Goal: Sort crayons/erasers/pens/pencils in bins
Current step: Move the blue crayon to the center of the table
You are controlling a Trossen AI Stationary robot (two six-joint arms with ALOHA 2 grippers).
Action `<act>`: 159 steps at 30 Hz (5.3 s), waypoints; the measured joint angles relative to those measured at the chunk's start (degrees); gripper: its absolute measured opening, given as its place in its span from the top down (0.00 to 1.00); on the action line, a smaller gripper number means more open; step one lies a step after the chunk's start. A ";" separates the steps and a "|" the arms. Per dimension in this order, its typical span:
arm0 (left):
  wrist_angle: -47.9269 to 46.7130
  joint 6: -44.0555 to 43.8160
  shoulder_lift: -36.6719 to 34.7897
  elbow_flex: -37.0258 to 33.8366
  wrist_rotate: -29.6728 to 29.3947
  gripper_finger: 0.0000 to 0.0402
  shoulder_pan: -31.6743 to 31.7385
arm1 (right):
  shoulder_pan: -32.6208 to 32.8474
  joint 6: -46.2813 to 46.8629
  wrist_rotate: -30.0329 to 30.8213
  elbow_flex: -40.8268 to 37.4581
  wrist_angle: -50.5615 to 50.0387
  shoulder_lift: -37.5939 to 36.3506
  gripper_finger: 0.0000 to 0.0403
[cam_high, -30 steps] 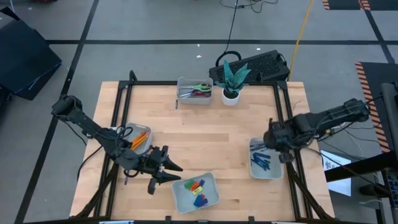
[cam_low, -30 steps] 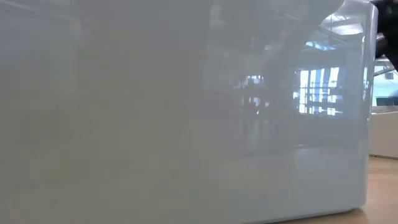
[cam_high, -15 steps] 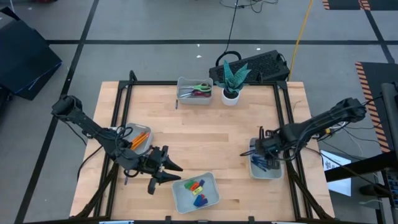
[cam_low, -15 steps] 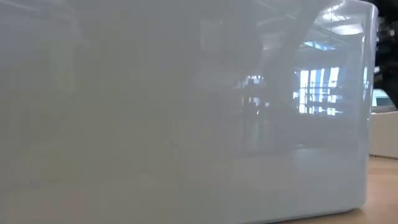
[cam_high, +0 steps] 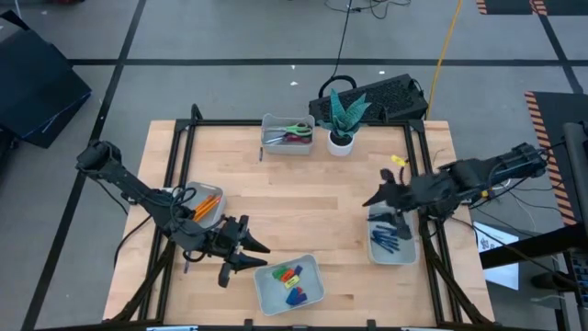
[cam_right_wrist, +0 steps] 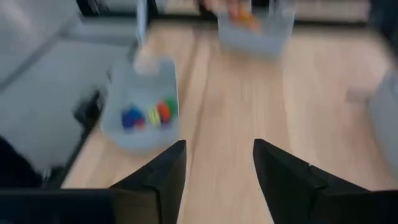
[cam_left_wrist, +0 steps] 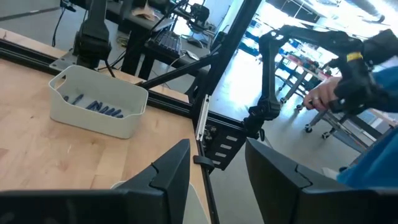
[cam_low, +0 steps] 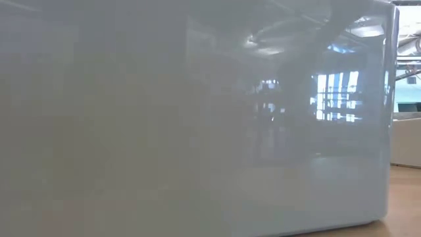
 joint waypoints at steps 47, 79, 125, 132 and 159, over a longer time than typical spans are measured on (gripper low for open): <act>18.73 7.65 0.15 -0.07 -12.05 0.61 6.05 | -0.46 2.58 2.91 -0.37 8.80 -6.69 0.65; -53.06 -80.82 9.64 29.48 21.28 0.61 -12.81 | -0.46 2.59 2.91 -0.40 8.85 -6.62 0.65; -79.25 -92.52 9.34 0.49 31.34 0.61 -21.53 | -0.44 2.59 2.91 -0.37 8.81 -6.65 0.65; -71.60 -98.32 9.64 -2.32 28.74 0.61 -21.63 | -0.44 2.60 2.91 -0.37 8.81 -6.62 0.65; -65.47 -107.56 9.55 -7.57 28.80 0.95 -19.53 | -0.44 2.60 2.90 -0.37 8.81 -6.62 0.65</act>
